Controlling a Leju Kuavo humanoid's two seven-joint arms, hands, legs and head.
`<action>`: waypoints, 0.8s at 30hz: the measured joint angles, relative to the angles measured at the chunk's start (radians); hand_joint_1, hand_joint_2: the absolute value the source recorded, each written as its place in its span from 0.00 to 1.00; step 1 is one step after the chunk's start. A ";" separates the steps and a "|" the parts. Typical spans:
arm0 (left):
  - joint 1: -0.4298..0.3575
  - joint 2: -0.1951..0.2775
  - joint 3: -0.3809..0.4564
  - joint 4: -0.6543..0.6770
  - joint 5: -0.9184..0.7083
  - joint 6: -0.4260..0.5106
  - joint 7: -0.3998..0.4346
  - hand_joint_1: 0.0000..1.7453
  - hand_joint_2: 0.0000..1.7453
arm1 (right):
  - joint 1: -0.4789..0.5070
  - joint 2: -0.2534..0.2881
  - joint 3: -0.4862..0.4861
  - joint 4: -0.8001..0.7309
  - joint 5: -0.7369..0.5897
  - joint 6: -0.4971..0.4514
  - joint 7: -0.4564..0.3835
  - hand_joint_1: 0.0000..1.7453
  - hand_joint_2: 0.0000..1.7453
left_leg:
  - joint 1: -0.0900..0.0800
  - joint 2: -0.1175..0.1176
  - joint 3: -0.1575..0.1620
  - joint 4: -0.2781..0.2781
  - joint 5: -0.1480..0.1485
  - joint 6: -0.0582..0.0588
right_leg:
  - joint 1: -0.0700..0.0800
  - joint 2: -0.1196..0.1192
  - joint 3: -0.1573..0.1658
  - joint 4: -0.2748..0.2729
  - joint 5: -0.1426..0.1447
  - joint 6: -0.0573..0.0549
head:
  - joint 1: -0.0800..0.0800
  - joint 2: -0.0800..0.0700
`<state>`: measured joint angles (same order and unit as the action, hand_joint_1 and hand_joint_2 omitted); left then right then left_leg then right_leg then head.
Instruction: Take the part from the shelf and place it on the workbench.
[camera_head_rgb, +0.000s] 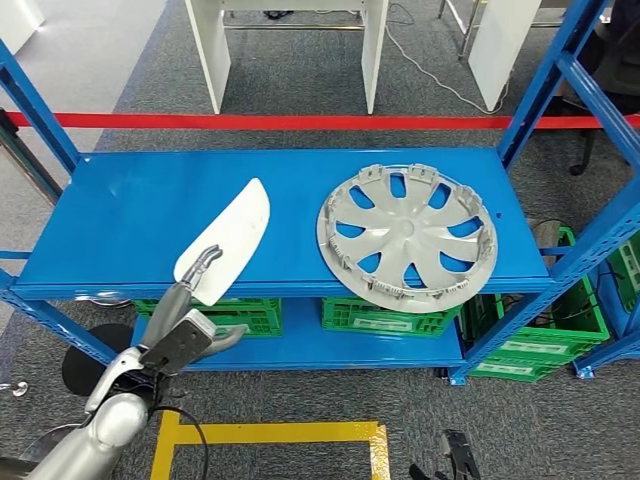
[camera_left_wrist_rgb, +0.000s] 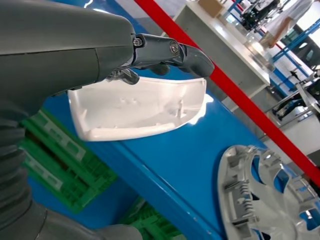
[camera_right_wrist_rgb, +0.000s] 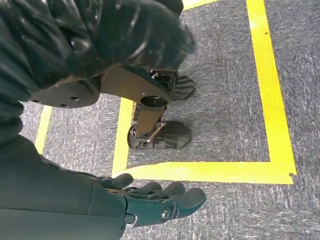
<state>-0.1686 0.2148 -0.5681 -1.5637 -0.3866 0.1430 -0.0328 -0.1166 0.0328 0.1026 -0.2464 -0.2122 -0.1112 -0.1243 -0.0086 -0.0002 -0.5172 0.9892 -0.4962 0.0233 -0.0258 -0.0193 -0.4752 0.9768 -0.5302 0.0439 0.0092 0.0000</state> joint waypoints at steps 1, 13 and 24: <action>0.004 0.002 0.000 -0.002 0.000 -0.001 0.000 0.00 1.00 | 0.000 0.000 -0.001 0.000 0.001 0.000 0.000 0.00 1.00 | 0.000 0.000 0.000 0.000 0.000 0.000 | 0.000 0.000 0.000 0.000 0.000 0.000 | 0.000 0.000; 0.038 0.019 0.029 -0.004 0.105 -0.087 0.027 0.00 1.00 | 0.005 0.000 -0.003 0.000 0.012 0.000 0.007 0.00 1.00 | 0.000 0.000 0.000 0.000 0.000 0.000 | 0.000 0.000 0.000 0.000 0.000 0.000 | 0.000 0.000; 0.039 0.020 0.051 -0.003 0.037 -0.039 0.025 0.00 1.00 | 0.006 0.000 -0.012 0.000 0.018 0.004 0.009 0.00 1.00 | 0.000 0.000 0.000 0.000 0.000 0.000 | 0.000 0.000 0.000 0.000 0.000 0.000 | 0.000 0.000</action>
<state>-0.1296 0.2343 -0.5171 -1.5666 -0.3501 0.1040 -0.0078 -0.1108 0.0328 0.0901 -0.2461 -0.1939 -0.1072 -0.1156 -0.0085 -0.0002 -0.5172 0.9891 -0.4961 0.0233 -0.0258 -0.0193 -0.4750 0.9768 -0.5301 0.0439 0.0093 0.0000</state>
